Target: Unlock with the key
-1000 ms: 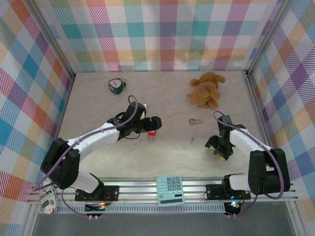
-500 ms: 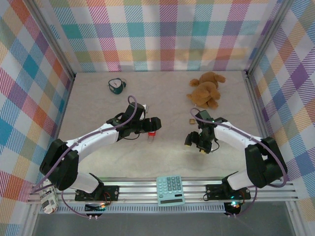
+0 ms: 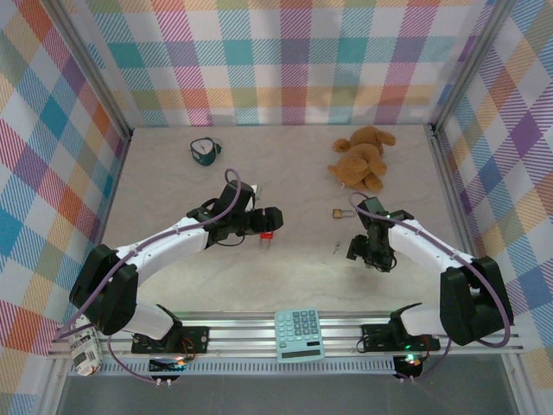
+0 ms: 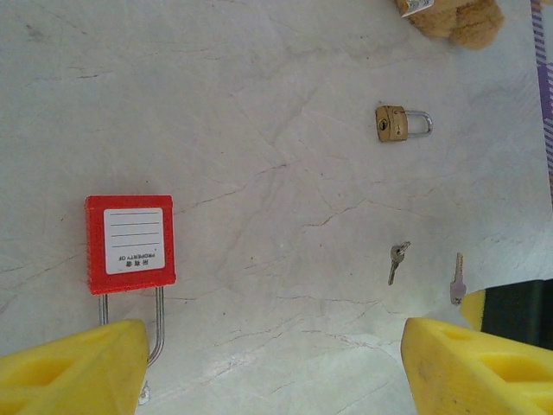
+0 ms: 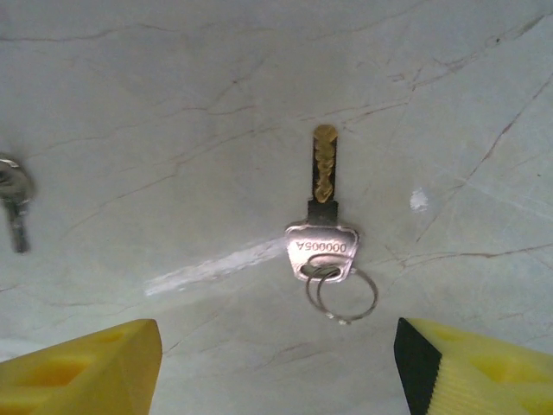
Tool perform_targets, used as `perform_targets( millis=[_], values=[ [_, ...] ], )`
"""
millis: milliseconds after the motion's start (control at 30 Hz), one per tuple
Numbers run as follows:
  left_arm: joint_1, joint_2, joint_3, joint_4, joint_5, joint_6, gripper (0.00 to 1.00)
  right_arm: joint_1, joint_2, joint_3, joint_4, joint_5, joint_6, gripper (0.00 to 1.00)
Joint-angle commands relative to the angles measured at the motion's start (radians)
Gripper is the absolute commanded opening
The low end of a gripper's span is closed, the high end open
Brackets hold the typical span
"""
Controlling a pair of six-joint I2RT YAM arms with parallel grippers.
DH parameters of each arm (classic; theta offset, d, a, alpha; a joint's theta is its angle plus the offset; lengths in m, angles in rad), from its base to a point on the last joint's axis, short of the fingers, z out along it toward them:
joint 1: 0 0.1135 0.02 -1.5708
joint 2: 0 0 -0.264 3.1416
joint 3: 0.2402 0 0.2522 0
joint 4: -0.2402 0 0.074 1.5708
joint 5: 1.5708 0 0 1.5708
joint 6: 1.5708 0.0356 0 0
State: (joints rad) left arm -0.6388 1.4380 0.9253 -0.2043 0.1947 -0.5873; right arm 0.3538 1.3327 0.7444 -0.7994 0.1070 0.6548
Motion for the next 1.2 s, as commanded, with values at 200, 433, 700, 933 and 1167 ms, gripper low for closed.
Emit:
perform_targets(
  millis=[200,433,700,933,1167],
  values=[
    [0.001,-0.023,-0.018,-0.003,0.007,-0.013,0.76,-0.016,0.052,-0.068,0.125,-0.103,-0.066,0.73],
    [0.001,-0.03,-0.024,0.003,0.006,-0.016,0.76,-0.01,0.025,-0.108,0.163,-0.23,-0.042,0.72],
    [0.001,-0.032,-0.024,0.005,0.006,-0.015,0.76,-0.001,0.0,-0.067,0.197,-0.317,-0.08,0.71],
    [0.001,-0.053,-0.022,-0.018,-0.011,-0.009,0.77,-0.001,0.01,-0.044,0.148,-0.315,-0.07,0.7],
    [0.001,-0.074,-0.025,-0.032,-0.034,0.006,0.78,0.001,-0.06,0.061,-0.098,-0.142,-0.052,0.71]
  ],
)
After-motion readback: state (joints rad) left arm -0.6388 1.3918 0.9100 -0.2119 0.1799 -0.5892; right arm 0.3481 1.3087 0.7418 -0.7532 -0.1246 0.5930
